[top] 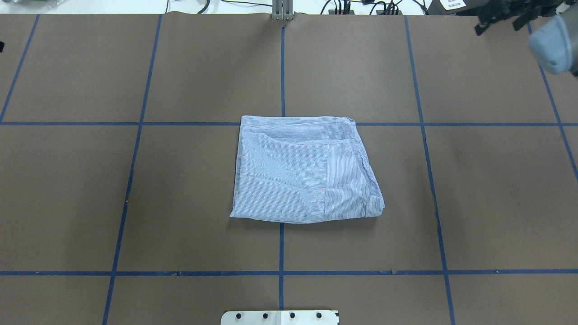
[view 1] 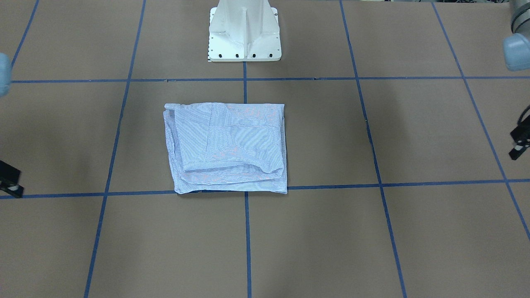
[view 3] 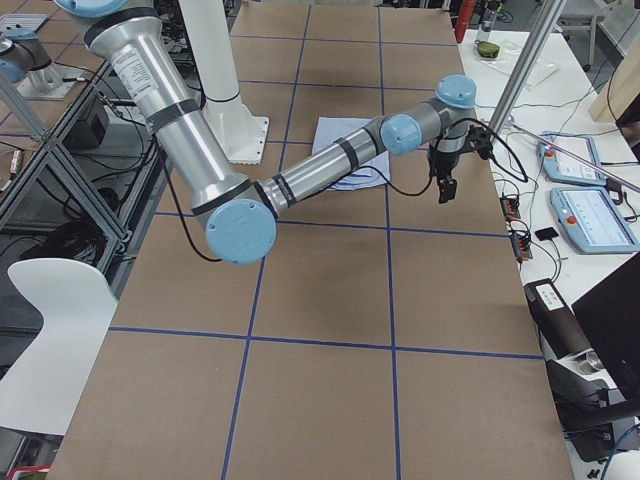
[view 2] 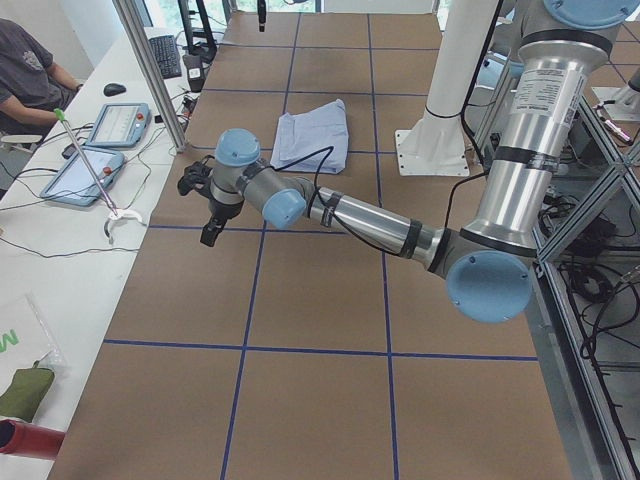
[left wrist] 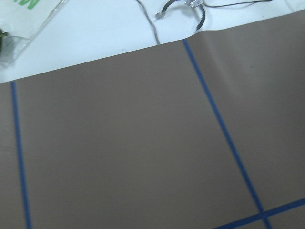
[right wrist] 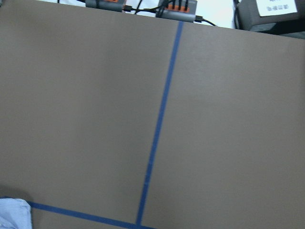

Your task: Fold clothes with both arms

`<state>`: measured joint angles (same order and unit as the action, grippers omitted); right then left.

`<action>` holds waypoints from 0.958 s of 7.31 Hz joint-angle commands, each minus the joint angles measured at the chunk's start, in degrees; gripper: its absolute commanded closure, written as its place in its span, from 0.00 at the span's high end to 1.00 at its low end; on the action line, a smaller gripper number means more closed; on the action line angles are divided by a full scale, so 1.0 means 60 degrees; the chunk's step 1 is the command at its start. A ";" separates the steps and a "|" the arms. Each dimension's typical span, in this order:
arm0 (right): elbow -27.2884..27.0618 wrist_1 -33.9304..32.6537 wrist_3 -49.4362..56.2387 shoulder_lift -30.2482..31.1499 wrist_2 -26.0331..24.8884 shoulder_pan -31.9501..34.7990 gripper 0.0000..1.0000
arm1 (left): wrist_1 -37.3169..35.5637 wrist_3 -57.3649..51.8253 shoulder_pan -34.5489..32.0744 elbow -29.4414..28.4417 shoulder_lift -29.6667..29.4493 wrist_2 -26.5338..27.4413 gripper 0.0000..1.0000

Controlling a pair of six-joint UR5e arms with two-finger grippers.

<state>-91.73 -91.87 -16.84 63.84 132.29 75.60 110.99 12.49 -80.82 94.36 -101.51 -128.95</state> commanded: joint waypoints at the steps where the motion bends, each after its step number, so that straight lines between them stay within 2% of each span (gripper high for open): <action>1: -0.0298 0.0048 0.2780 0.2052 0.0393 0.1443 1.00 | -0.0291 -0.1085 -0.1087 -0.0242 0.0801 -0.0362 1.00; 2: -0.0342 0.0092 0.3777 0.2669 0.0481 0.1797 1.00 | -0.0175 -0.1056 -0.1279 -0.0286 0.1139 -0.0785 1.00; 3: -0.0313 0.0121 0.3860 0.2965 0.0467 0.2032 1.00 | -0.0174 -0.1041 -0.1383 -0.0243 0.1157 -0.0789 1.00; 5: -0.0357 0.0180 0.3846 0.3436 0.0408 0.2064 1.00 | 0.0335 0.0579 -0.1501 -0.0432 0.1186 -0.1546 1.00; 7: -0.0415 0.0312 0.3861 0.3785 0.0408 0.2078 1.00 | 0.0354 0.0556 -0.1472 -0.0564 0.1419 -0.1158 1.00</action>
<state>-94.01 -90.36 6.27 84.74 134.73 87.96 112.81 15.20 -89.73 91.59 -93.95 -137.12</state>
